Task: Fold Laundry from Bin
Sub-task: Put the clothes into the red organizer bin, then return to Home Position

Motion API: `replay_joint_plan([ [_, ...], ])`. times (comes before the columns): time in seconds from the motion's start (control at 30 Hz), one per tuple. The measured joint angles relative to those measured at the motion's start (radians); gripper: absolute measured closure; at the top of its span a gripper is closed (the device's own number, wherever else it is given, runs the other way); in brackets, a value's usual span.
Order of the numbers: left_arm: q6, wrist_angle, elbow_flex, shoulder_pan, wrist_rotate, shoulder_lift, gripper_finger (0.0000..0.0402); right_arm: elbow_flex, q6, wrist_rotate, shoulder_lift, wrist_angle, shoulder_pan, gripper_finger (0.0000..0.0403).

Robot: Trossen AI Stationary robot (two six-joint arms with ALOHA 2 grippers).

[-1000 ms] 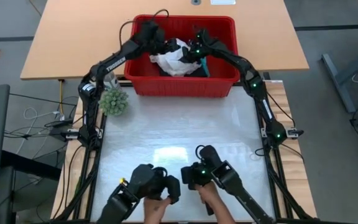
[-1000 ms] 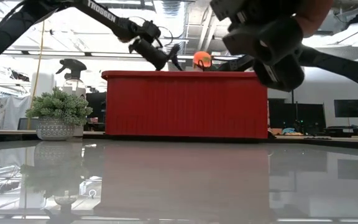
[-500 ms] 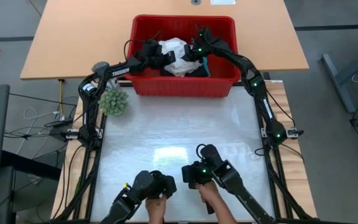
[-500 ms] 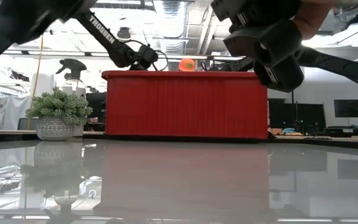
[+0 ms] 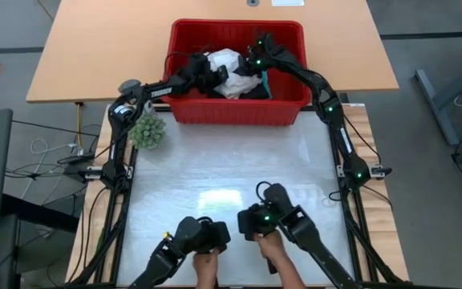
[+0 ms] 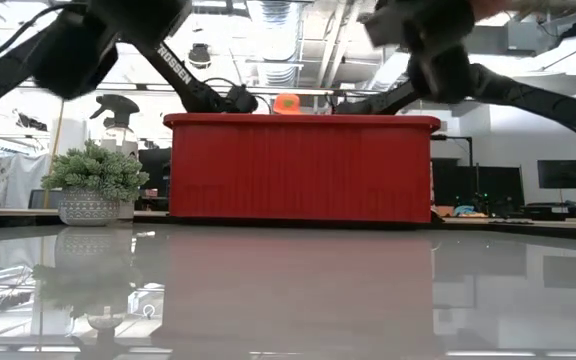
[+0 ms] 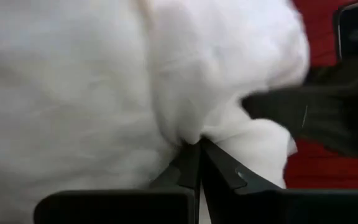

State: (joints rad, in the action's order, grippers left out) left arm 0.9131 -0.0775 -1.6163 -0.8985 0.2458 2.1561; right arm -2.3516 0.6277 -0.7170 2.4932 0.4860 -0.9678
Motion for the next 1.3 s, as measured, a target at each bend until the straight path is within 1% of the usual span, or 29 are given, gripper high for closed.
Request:
replay_joint_plan([
  [0.07,0.003,0.000,-0.026,-0.003,0.003,-0.003,0.0401,0.000,0.001,0.001,-0.025,-0.013,-0.013,0.0376],
  [0.17,0.014,0.015,-0.076,-0.011,0.048,-0.003,0.0401,-0.002,0.003,0.001,-0.064,-0.024,-0.032,0.0371],
  [0.23,0.008,0.041,-0.106,-0.013,0.047,-0.005,0.0401,-0.002,0.003,0.010,-0.088,-0.024,-0.043,0.0368],
  [0.37,-0.044,0.183,-0.203,-0.024,0.067,-0.005,0.0401,-0.002,0.002,0.016,-0.132,-0.025,-0.065,0.0369],
  [0.5,-0.177,0.417,-0.326,-0.041,0.049,-0.006,0.0401,-0.002,0.001,0.016,-0.173,-0.022,-0.075,0.0374],
  [0.6,-0.277,0.558,-0.390,-0.047,0.026,-0.006,0.0401,-0.002,-0.002,0.009,-0.199,-0.022,-0.079,0.0375],
  [0.73,-0.370,0.667,-0.511,-0.048,0.062,-0.005,0.0401,-0.001,-0.111,-0.011,-0.252,-0.007,-0.073,0.0378],
  [0.9,-0.482,0.711,-0.745,-0.044,0.141,-0.006,0.0401,-0.003,-0.208,-0.024,-0.403,0.033,-0.095,0.0382],
  [0.93,-0.484,0.658,-0.730,-0.042,0.144,-0.039,0.0401,-0.003,-0.232,-0.029,-0.435,0.052,-0.103,0.0381],
  [1.0,-0.443,0.553,-0.657,-0.041,0.132,-0.125,0.0401,-0.003,-0.278,-0.053,-0.498,0.096,-0.122,0.0379],
  [1.07,-0.448,0.519,-0.634,-0.038,0.111,-0.203,0.0401,-0.003,-0.311,-0.098,-0.562,0.139,-0.140,0.0378],
  [1.2,-0.591,0.573,-0.633,-0.025,0.143,-0.347,0.0401,-0.003,-0.384,-0.186,-0.690,0.261,-0.162,0.0377],
  [1.3,-0.653,0.623,-0.633,0.014,0.161,-0.456,0.0401,-0.003,-0.482,-0.199,-0.773,0.391,-0.167,0.0377],
])
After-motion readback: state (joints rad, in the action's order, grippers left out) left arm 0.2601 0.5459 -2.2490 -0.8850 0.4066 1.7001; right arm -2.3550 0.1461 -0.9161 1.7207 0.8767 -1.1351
